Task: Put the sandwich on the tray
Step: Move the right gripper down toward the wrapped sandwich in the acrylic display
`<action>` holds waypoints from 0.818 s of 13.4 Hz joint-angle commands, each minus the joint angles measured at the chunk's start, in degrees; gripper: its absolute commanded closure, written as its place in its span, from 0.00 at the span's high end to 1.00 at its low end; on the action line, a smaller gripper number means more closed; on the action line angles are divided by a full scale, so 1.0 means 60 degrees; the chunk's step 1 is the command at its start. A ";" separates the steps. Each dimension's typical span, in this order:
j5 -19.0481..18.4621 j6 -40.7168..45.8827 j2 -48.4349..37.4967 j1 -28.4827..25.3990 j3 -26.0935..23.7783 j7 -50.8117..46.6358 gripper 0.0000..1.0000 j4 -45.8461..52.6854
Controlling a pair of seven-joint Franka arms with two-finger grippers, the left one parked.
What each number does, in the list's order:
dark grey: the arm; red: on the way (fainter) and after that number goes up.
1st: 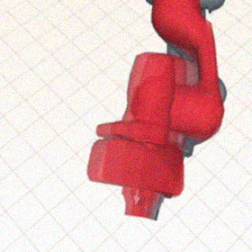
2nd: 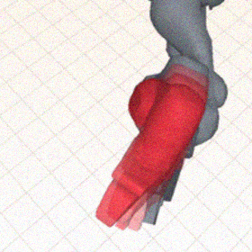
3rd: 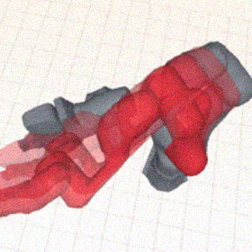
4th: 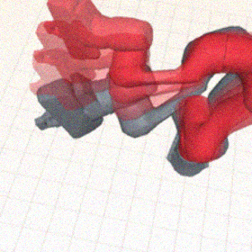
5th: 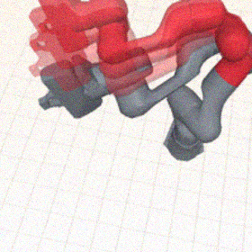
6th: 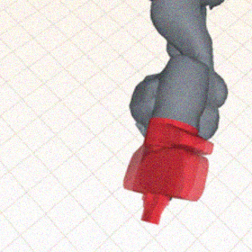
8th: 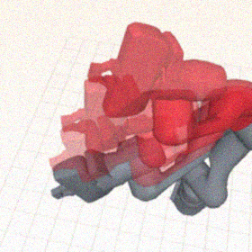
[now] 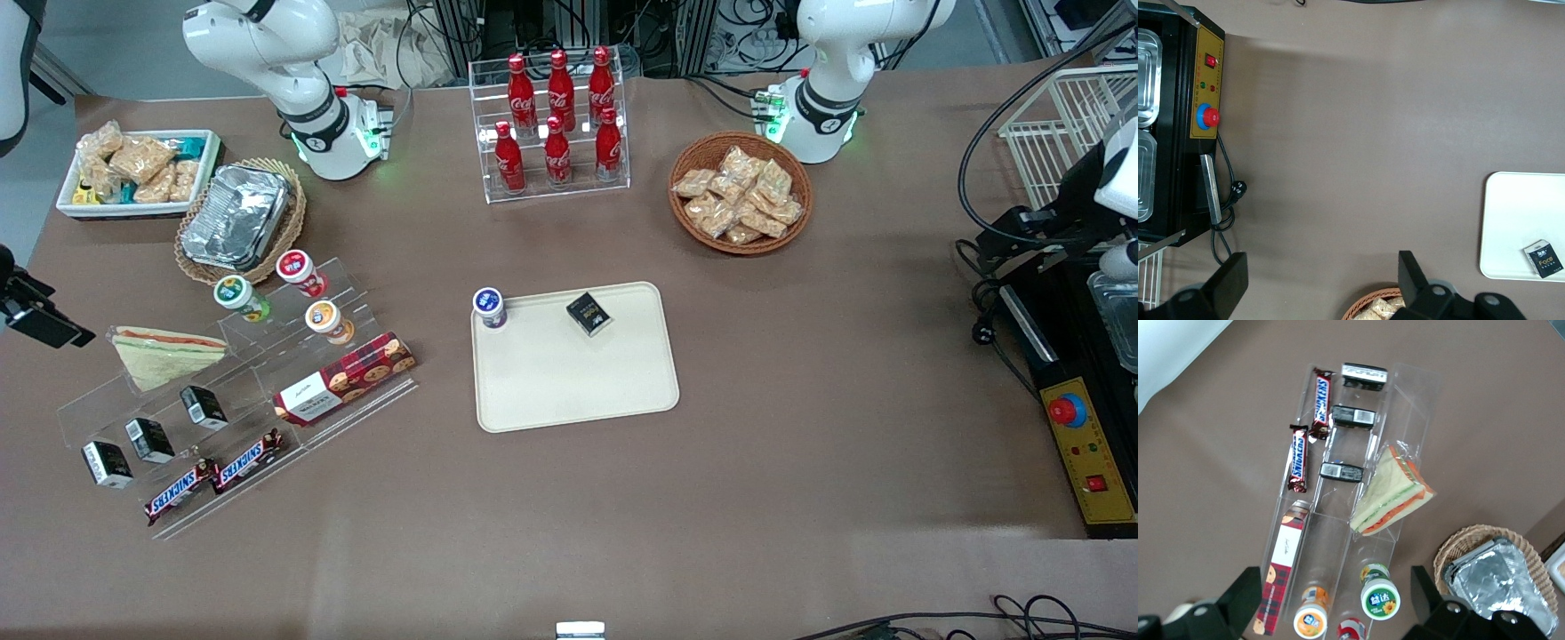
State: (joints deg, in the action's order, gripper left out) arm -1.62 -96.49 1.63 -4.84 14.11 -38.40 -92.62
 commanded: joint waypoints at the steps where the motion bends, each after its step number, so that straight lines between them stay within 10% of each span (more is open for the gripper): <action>1: -0.0154 0.0013 0.0007 0.0000 0.0036 -0.1347 0.99 -0.0075; 11: 0.0212 -0.1144 0.1077 0.0894 0.0154 -0.3093 0.98 -0.1143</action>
State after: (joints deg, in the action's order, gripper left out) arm -1.19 -102.50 8.31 0.20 15.25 -54.22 -97.86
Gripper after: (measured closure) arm 0.018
